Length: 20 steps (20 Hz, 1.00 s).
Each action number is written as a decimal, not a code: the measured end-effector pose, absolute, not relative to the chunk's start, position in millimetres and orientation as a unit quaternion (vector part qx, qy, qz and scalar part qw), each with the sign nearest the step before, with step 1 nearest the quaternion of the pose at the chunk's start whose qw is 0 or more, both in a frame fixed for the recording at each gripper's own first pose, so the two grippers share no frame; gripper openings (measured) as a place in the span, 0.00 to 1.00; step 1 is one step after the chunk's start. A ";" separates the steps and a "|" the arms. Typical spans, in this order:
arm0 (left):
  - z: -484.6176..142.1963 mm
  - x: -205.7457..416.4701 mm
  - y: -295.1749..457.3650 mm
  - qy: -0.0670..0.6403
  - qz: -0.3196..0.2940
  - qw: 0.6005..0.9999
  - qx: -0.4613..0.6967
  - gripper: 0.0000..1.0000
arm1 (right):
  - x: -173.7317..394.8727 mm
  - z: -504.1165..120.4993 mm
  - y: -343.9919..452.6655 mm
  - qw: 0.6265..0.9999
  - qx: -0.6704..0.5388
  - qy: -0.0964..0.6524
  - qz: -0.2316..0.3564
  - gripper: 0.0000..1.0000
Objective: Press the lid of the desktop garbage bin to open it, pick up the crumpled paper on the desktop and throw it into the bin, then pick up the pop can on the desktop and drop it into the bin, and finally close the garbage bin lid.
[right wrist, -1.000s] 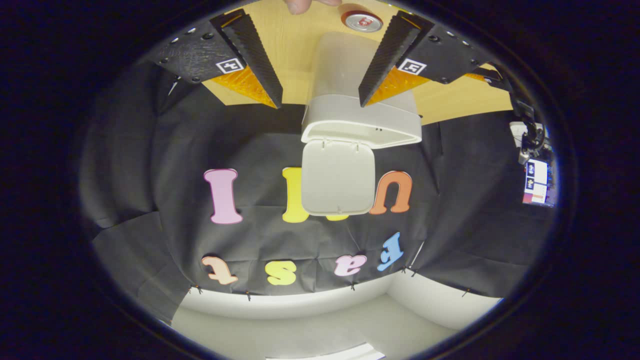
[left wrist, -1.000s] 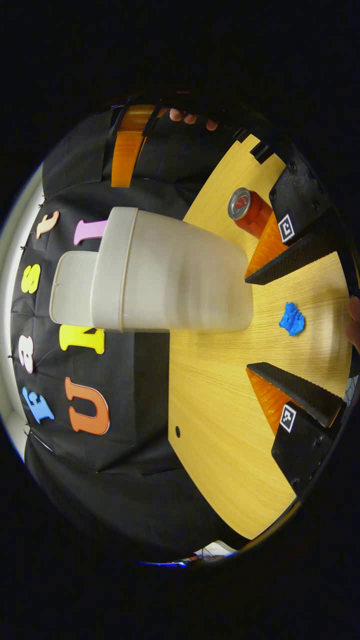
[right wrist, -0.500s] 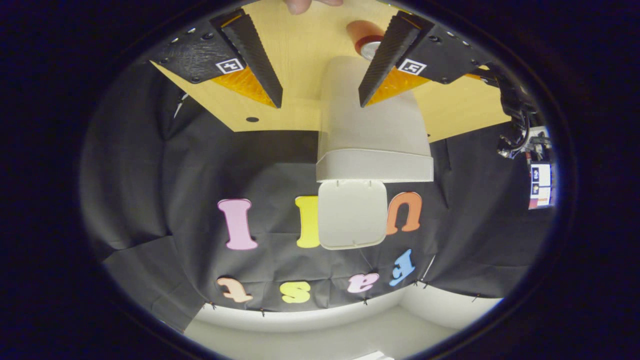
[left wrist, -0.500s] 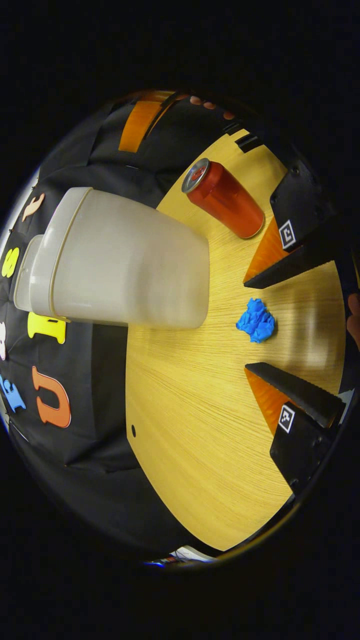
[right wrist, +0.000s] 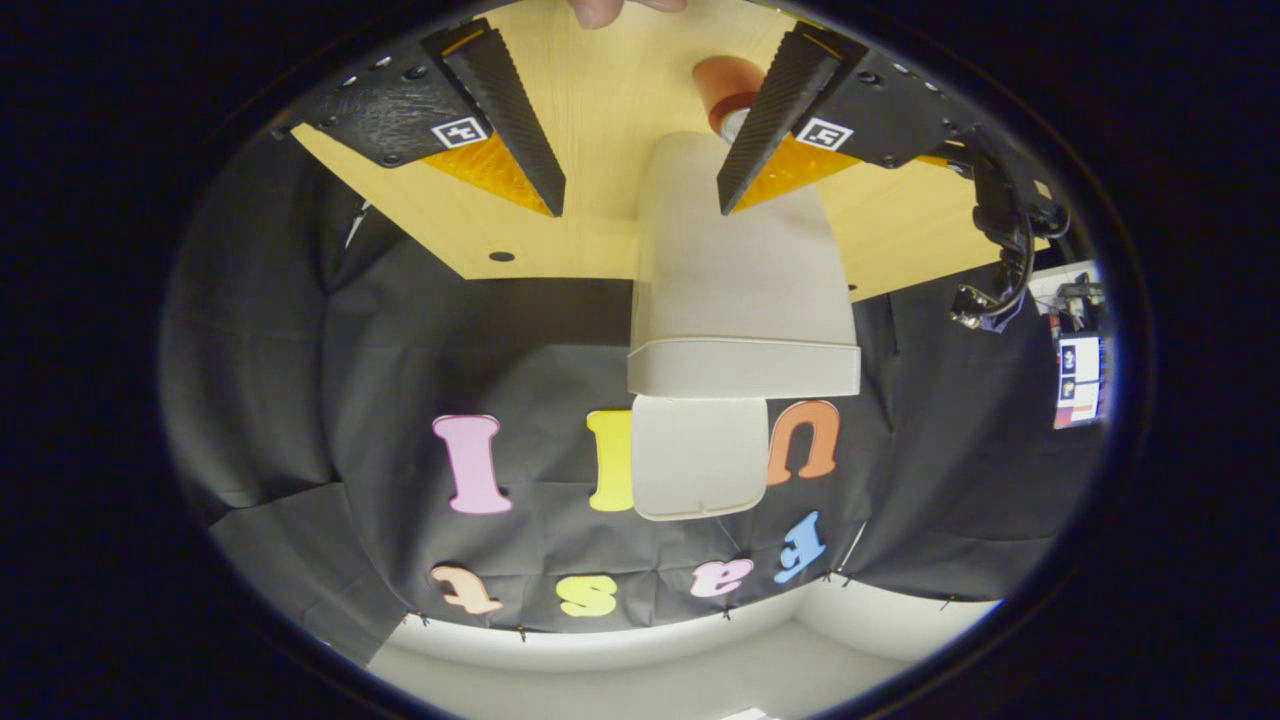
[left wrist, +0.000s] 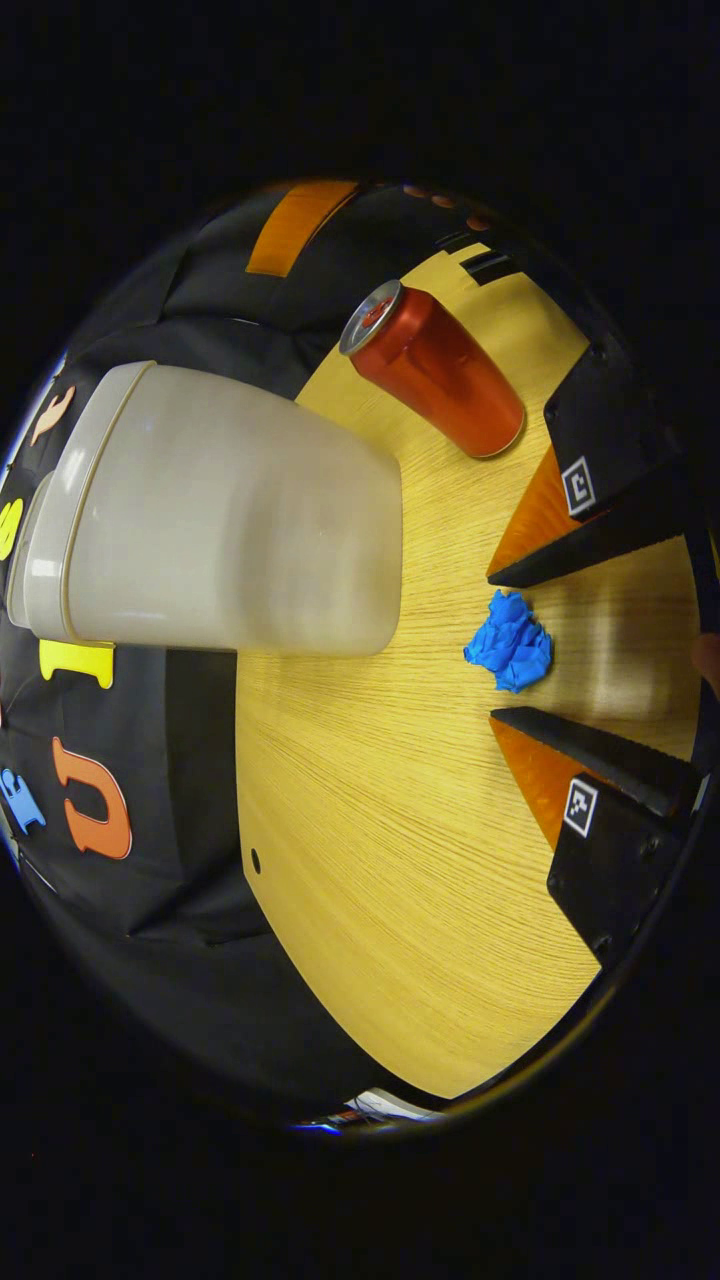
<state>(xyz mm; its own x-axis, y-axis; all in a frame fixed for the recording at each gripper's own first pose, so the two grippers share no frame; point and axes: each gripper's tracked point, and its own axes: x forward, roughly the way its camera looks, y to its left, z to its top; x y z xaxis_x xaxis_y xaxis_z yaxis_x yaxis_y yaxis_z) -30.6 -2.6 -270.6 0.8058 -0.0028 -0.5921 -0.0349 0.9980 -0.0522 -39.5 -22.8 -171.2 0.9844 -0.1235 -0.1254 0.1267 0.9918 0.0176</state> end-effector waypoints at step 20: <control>-249.1 -29.9 11.8 0.277 0.010 0.961 0.003 0.41 | -50.7 -187.1 24.3 0.997 -0.005 0.071 -0.028 0.98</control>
